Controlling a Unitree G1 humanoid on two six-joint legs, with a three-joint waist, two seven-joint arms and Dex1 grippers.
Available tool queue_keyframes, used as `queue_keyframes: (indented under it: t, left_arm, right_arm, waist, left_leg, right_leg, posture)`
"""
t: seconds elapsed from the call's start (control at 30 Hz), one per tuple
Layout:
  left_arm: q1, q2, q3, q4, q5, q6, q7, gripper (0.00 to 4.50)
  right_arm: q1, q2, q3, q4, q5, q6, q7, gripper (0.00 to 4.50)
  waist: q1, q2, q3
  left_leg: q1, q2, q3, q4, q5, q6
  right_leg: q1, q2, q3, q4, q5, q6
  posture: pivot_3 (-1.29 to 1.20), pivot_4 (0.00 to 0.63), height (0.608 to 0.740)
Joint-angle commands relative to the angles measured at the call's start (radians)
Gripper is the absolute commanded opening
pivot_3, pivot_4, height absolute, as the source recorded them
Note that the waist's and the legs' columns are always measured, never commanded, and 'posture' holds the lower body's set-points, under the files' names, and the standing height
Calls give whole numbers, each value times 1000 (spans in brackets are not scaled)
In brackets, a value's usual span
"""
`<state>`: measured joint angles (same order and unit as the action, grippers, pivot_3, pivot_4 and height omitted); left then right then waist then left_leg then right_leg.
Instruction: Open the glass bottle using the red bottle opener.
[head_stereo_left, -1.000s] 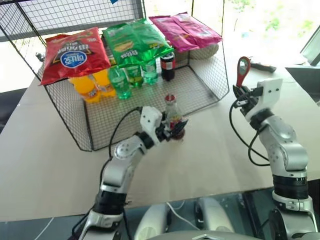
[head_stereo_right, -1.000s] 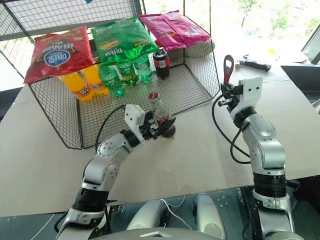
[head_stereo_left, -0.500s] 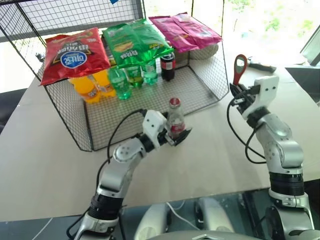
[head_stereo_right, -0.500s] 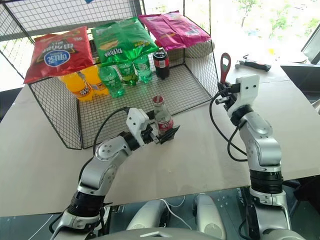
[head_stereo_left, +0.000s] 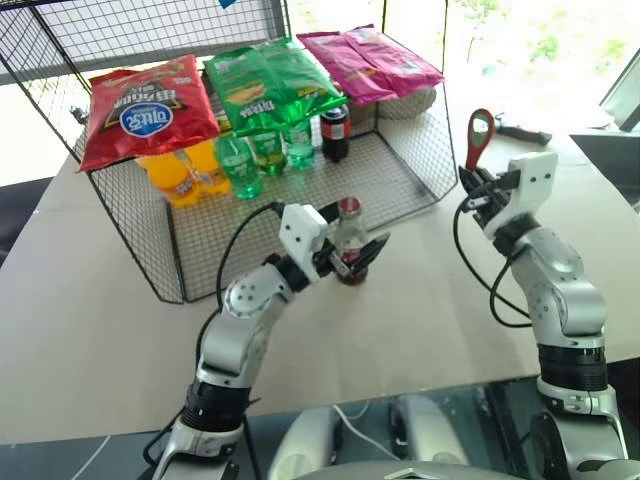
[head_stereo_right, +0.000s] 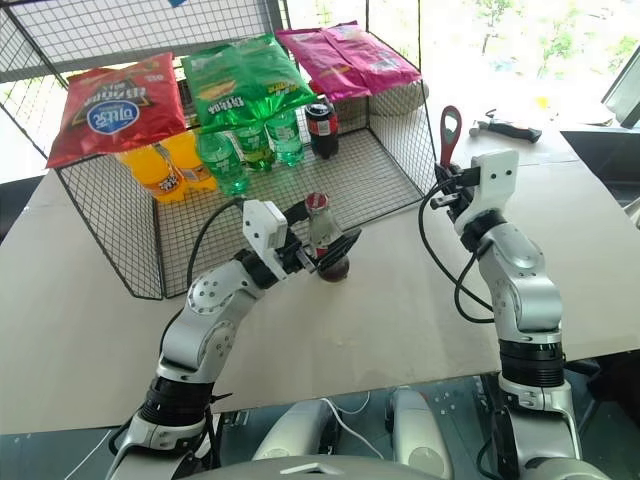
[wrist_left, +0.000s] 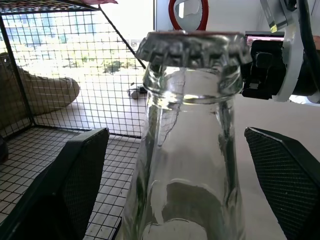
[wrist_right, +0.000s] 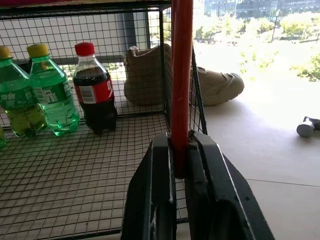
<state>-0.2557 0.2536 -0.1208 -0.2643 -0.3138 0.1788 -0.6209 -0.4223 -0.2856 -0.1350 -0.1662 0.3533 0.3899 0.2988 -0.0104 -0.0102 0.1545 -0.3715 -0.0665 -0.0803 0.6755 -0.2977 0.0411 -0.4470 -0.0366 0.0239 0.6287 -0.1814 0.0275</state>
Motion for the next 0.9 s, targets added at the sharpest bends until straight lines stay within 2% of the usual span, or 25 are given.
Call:
queue_keyframes:
  t: [0.03, 0.4, 0.5, 0.63, 0.77, 0.9]
  left_arm:
    - [-6, -1, 12, -36, -26, -25, -15, 4486]
    - [-6, -19, 14, -14, -28, -59, -6, 4486]
    - [5, -18, 11, -3, -20, -72, -6, 3742]
    - [12, -11, 6, 7, -10, -82, -7, 1857]
    - [20, -7, 3, 13, -4, -84, -5, 1816]
    - [30, 0, 1, 26, 21, -93, 2, 1816]
  right_arm:
    - [-30, 3, -5, -17, 0, -26, 4, 0]
    - [-23, 6, 10, -23, -8, -31, 14, 0]
    - [-22, 6, 9, -24, -9, -29, 16, 0]
    - [-21, 6, 11, -25, -9, -28, 18, 0]
    - [-14, -5, 39, -34, -32, -34, 35, 0]
    - [24, -70, 162, -80, -156, -113, 98, 0]
  waist:
    - [0, 0, 0]
    - [0, 0, 0]
    - [0, 0, 0]
    - [0, 0, -1]
    - [0, 0, -1]
    - [0, 1, -1]
  left_leg:
    - [0, 0, 0, 0, 0, 0]
    - [0, 0, 0, 0, 0, 0]
    - [0, 0, 0, 0, 0, 0]
    - [0, 0, 0, 0, 0, 0]
    - [1, 0, 1, 0, 0, 0]
    - [2, 0, 2, 0, 0, 0]
  right_leg:
    - [0, 0, 0, 0, 0, 0]
    - [0, 0, 0, 0, 0, 0]
    - [0, 0, 0, 0, 0, 0]
    - [0, 0, 0, 0, 0, 0]
    - [0, 0, 0, 0, 0, 0]
    - [1, 1, 0, 1, 0, 0]
  posture:
    - [0, 150, 735]
    - [0, 150, 735]
    - [0, 150, 735]
    - [0, 150, 735]
    - [0, 150, 735]
    - [0, 150, 735]
